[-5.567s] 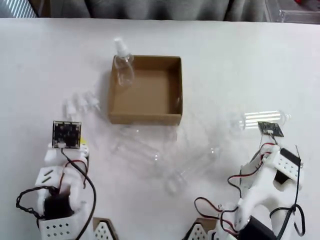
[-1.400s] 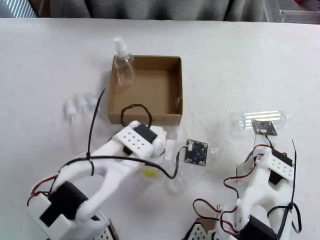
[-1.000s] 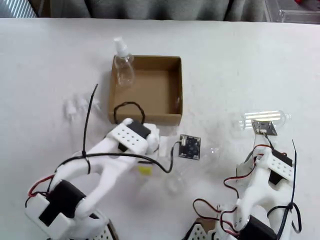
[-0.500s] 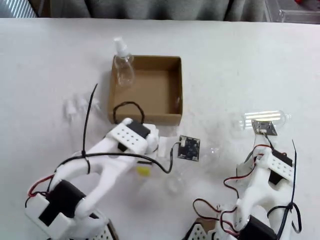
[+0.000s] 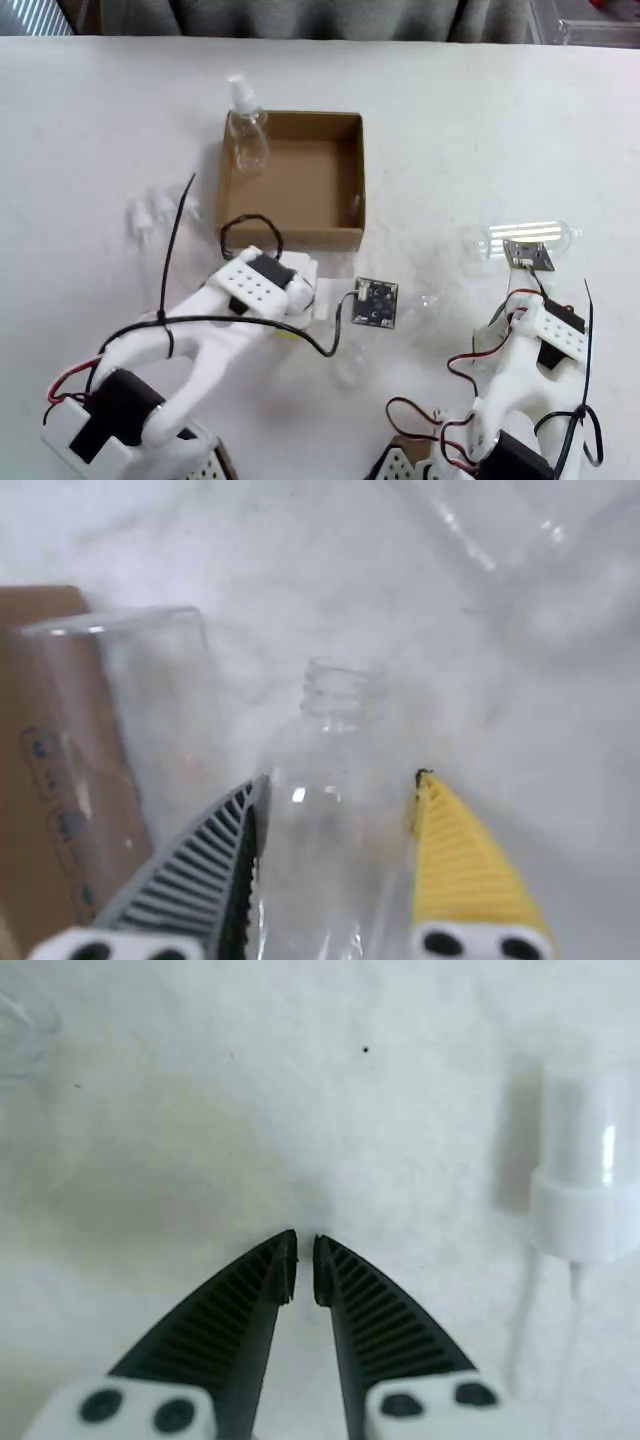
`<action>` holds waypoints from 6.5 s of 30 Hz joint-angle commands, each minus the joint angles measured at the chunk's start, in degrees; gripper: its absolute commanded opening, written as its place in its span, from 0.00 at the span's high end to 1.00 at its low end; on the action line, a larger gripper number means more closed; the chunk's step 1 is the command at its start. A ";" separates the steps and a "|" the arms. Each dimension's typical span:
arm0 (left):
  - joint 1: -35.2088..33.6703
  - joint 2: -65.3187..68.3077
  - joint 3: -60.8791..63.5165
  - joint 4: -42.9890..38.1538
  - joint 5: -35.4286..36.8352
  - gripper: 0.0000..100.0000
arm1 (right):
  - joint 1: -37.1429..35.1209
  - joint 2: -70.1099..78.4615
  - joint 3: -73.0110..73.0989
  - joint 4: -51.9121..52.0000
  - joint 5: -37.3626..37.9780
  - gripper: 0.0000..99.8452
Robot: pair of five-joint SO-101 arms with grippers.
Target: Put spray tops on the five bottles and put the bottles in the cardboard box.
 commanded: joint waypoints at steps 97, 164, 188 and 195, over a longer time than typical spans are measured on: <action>-32.13 -76.44 31.21 -1.58 62.07 0.98 | 9.45 21.32 -29.01 5.76 20.84 0.82; -30.46 -99.74 37.54 3.43 62.42 0.98 | -15.78 -19.38 -30.59 28.18 -5.98 0.98; -30.37 -98.77 39.65 -4.13 66.73 0.98 | -48.22 -30.02 -30.33 -10.77 -29.89 0.98; -27.30 -98.77 41.23 -5.71 69.89 0.98 | -58.86 -33.36 -30.15 -17.27 -30.33 0.98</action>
